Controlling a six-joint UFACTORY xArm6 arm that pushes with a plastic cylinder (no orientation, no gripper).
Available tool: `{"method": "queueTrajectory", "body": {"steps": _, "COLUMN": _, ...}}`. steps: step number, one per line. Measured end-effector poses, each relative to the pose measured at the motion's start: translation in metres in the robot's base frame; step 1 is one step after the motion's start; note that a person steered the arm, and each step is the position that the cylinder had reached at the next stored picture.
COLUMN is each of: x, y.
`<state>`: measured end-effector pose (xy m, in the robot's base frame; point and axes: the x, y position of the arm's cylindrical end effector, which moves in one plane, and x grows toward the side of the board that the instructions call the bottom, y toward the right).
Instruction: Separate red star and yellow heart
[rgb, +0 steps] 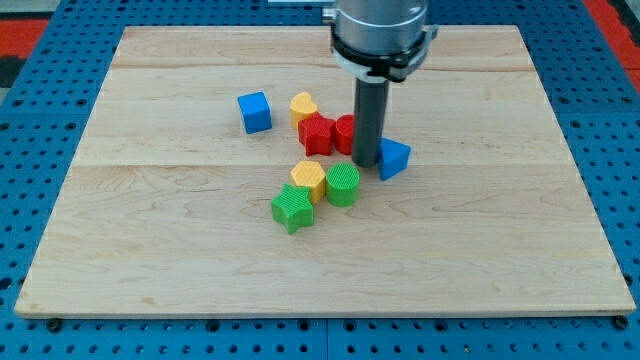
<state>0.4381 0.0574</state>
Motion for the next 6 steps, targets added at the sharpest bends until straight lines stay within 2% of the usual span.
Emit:
{"method": "queueTrajectory", "body": {"steps": 1, "x": -0.024, "y": 0.003}}
{"method": "queueTrajectory", "body": {"steps": 2, "x": -0.076, "y": 0.007}}
{"method": "queueTrajectory", "body": {"steps": 3, "x": -0.117, "y": -0.017}}
{"method": "queueTrajectory", "body": {"steps": 4, "x": -0.11, "y": -0.026}}
{"method": "queueTrajectory", "body": {"steps": 5, "x": -0.105, "y": -0.06}}
{"method": "queueTrajectory", "body": {"steps": 6, "x": -0.082, "y": -0.074}}
